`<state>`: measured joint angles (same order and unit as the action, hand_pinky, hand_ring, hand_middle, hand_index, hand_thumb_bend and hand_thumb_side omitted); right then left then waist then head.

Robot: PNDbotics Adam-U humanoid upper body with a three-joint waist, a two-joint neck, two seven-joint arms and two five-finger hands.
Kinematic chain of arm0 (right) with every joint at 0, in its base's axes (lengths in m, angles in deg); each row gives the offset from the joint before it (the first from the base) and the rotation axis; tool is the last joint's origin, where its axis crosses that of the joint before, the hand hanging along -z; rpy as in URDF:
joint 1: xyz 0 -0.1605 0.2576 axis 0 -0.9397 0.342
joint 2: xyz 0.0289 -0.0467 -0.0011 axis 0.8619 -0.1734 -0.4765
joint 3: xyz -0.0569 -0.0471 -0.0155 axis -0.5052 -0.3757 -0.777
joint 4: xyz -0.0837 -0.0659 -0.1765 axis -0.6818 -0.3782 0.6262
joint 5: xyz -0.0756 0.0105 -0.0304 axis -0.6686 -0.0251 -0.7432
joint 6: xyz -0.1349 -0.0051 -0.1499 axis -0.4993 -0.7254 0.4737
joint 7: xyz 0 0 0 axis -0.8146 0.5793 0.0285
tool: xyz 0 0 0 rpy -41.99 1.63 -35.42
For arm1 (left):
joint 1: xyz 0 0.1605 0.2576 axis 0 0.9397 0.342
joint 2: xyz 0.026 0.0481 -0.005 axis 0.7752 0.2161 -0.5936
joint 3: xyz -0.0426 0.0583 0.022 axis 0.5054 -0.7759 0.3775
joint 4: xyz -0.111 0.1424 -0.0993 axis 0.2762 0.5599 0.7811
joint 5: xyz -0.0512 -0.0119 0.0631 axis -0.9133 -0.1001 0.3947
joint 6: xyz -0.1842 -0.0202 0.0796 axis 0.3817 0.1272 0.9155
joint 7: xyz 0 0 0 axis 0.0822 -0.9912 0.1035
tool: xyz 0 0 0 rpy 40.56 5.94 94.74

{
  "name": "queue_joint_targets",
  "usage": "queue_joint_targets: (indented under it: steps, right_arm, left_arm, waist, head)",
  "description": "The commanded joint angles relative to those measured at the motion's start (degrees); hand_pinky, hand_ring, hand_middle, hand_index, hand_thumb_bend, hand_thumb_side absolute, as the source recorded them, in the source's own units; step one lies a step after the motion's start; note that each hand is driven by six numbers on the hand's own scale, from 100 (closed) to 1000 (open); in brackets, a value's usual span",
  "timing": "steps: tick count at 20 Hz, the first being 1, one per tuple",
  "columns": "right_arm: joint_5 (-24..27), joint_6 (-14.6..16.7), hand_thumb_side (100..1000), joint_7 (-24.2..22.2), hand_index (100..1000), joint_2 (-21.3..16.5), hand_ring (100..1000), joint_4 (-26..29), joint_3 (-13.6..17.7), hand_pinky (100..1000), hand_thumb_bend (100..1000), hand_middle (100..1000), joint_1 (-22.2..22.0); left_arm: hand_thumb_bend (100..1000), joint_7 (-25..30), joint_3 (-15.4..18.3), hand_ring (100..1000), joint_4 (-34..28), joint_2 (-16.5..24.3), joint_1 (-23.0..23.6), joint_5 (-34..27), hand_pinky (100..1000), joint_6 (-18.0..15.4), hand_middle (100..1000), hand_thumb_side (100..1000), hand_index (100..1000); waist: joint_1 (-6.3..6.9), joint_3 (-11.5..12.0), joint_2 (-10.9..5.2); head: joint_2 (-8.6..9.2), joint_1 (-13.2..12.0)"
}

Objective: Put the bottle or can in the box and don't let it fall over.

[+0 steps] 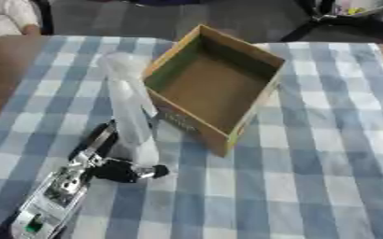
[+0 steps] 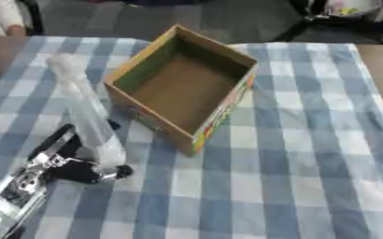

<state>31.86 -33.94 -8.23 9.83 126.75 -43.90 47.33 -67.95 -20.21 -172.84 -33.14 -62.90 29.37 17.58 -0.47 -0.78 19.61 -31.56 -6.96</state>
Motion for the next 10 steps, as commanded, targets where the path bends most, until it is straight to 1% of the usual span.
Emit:
queue_joint_targets:
  steps: [1, 4, 7, 9, 10]
  right_arm:
    - [-0.4, 0.1, 754, -0.1, 870, -0.6, 900, 0.5, 0.2, 782, 100, 1000, 0.5]
    - [-0.4, 0.1, 756, -0.2, 870, -0.5, 900, 0.4, 0.2, 782, 100, 1000, 0.5]
    - [-0.5, 0.0, 757, -0.2, 870, -0.4, 900, 0.4, 0.2, 782, 100, 1000, 0.6]
    - [-0.5, 0.0, 758, -0.3, 871, -0.4, 900, 0.3, 0.2, 782, 100, 1000, 0.6]
    - [-0.5, 0.0, 758, -0.3, 871, -0.4, 900, 0.3, 0.2, 782, 100, 1000, 0.6]
  left_arm:
    - [548, -0.7, 0.1, 620, -0.5, 0.5, -0.7, -1.0, 1000, 0.1, 731, 100, 624]
    - [496, -0.6, 0.0, 619, -0.5, 0.4, -0.7, -1.4, 1000, 0.1, 725, 100, 557]
    - [413, -0.4, -0.1, 616, -0.5, 0.4, -0.7, -1.7, 1000, -0.1, 716, 100, 485]
    - [352, -0.2, -0.1, 610, -0.5, 0.4, -0.7, -1.9, 1000, -0.1, 702, 100, 418]
    - [303, -0.2, 0.0, 609, -0.6, 0.3, -0.7, -2.0, 1000, -0.2, 699, 100, 397]
  waist:
    - [-0.07, -0.1, -0.86]
    - [-0.09, -0.1, -0.78]
    - [-0.1, 0.0, -0.72]
    - [-0.11, 0.0, -0.7]
    - [-0.12, 0.0, -0.69]
  head:
    - [0.86, -0.1]
    - [0.87, -0.2]
    - [0.88, -0.2]
    - [0.9, -0.2]
    - [0.92, -0.2]
